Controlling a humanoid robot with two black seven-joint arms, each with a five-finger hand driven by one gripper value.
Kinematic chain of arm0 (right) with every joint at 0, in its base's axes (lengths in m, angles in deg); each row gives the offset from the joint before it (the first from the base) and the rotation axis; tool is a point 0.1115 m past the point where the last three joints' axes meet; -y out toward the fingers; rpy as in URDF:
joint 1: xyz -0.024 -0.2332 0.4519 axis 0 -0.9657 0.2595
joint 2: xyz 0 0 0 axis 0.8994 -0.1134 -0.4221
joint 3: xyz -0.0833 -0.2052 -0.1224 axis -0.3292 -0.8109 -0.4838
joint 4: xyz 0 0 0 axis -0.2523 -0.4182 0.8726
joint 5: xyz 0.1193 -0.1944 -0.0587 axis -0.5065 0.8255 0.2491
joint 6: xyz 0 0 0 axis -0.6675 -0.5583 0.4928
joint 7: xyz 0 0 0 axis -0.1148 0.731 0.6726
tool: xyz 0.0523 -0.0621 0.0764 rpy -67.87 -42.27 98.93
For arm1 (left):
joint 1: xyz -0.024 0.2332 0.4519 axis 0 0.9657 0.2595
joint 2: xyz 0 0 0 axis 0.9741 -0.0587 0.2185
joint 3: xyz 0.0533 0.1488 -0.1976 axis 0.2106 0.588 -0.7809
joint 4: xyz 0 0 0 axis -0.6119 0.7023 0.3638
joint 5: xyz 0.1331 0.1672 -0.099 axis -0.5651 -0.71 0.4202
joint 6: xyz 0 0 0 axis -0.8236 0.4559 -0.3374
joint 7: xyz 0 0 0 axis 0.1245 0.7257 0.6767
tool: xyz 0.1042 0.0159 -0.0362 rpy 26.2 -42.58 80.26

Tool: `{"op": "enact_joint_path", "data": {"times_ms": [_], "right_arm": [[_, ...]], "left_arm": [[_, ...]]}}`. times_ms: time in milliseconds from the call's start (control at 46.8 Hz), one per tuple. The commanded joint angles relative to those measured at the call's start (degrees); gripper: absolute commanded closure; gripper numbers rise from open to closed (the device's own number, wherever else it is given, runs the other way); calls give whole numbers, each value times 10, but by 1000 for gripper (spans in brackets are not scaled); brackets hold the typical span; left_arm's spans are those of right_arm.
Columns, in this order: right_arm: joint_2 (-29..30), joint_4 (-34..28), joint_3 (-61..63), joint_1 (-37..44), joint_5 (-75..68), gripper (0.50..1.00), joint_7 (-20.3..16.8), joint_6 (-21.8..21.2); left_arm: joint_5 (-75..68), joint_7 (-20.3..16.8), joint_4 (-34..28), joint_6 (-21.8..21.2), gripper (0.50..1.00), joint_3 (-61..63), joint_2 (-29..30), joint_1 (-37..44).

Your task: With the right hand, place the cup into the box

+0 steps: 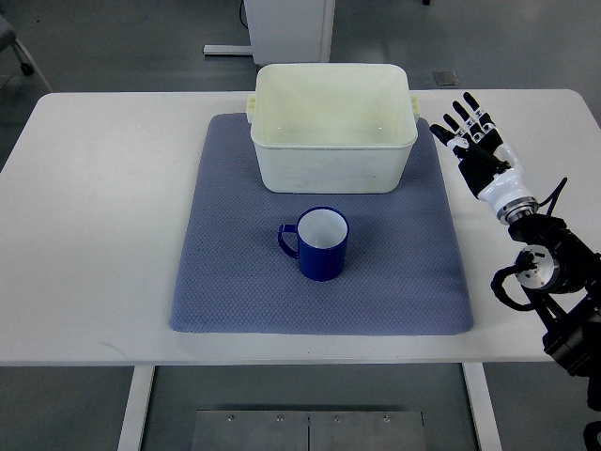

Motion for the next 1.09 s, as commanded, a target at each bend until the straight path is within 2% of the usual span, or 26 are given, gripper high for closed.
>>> {"op": "enact_joint_path", "data": {"times_ms": [0,278,449,727,1070], "right_arm": [[-1,-1,-6,-1,0,500,1,0],[-62,-2,-84,1,-1,500,69,-4],[-101,-9,-99,-6,-3,500,93,-26],[-152,-25,-100,-38,-9,500,112,-73],[-186,-95,-126,-84,-8,500,112,-128]], "left_arm": [[0,-1,0,0,500,0,0,0],[0,0,-1,0,500,0,0,0],[0,0,0,0,500,2,0,0],[0,0,0,0,500,0,0,0],[0,0,0,0,500,0,0,0]]}}
